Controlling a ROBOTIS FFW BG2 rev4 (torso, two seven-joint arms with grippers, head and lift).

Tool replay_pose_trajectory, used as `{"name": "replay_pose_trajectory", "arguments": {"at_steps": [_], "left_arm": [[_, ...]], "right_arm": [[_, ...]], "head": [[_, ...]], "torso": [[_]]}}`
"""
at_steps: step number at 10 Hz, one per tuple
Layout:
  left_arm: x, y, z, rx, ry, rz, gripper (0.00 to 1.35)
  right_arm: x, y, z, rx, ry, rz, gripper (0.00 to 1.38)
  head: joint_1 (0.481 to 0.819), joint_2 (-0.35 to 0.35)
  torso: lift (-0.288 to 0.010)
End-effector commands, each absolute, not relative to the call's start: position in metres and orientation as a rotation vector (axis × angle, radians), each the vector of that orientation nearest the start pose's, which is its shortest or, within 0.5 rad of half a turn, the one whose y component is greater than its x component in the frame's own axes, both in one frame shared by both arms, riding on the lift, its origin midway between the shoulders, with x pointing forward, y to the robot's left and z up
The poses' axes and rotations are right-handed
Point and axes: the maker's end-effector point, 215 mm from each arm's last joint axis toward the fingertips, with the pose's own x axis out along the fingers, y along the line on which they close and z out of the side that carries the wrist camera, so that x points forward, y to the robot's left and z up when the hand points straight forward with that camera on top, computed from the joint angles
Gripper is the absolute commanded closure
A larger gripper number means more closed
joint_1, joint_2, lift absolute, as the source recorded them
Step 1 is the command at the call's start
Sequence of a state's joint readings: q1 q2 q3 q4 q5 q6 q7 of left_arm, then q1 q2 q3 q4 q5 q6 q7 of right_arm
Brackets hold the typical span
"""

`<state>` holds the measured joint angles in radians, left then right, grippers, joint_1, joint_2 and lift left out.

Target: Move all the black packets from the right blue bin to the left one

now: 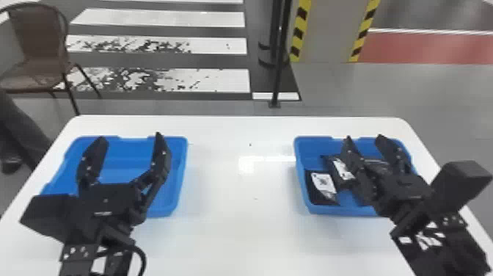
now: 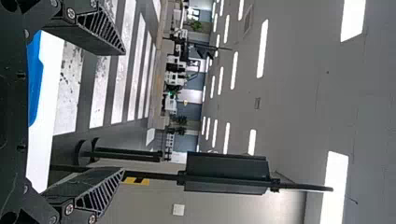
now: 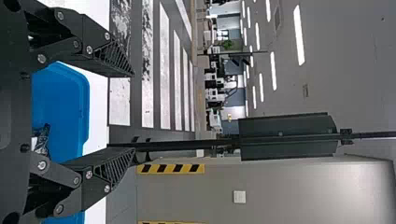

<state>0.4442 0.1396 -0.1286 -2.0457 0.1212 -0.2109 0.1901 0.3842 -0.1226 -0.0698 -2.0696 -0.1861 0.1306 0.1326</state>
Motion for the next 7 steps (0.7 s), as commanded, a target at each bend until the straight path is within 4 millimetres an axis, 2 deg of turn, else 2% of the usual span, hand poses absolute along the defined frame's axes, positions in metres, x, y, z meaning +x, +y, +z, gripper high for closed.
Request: {"name": "replay_pose_trajectory", "arguments": {"at_steps": [1,4,7], "left_arm": [[0.454,0.213,-0.259,-0.089,-0.211,0.016,0.16],[0.454,0.214,-0.26,-0.087,-0.209,0.017,0.16],[0.453,0.213,-0.26,-0.086,-0.21,0.011,0.17]], "right_arm": [[0.484,-0.244,-0.305,0.046,0.013,0.138,0.51],[0.48,-0.235,-0.308,0.063,0.075,0.158,0.51],[0.48,-0.232,-0.347,0.04,0.242,0.163,0.51]], "head": [[0.695,-0.036],[0.695,-0.034],[0.695,-0.023]], "torso": [[-0.14],[-0.14],[-0.14]]}}
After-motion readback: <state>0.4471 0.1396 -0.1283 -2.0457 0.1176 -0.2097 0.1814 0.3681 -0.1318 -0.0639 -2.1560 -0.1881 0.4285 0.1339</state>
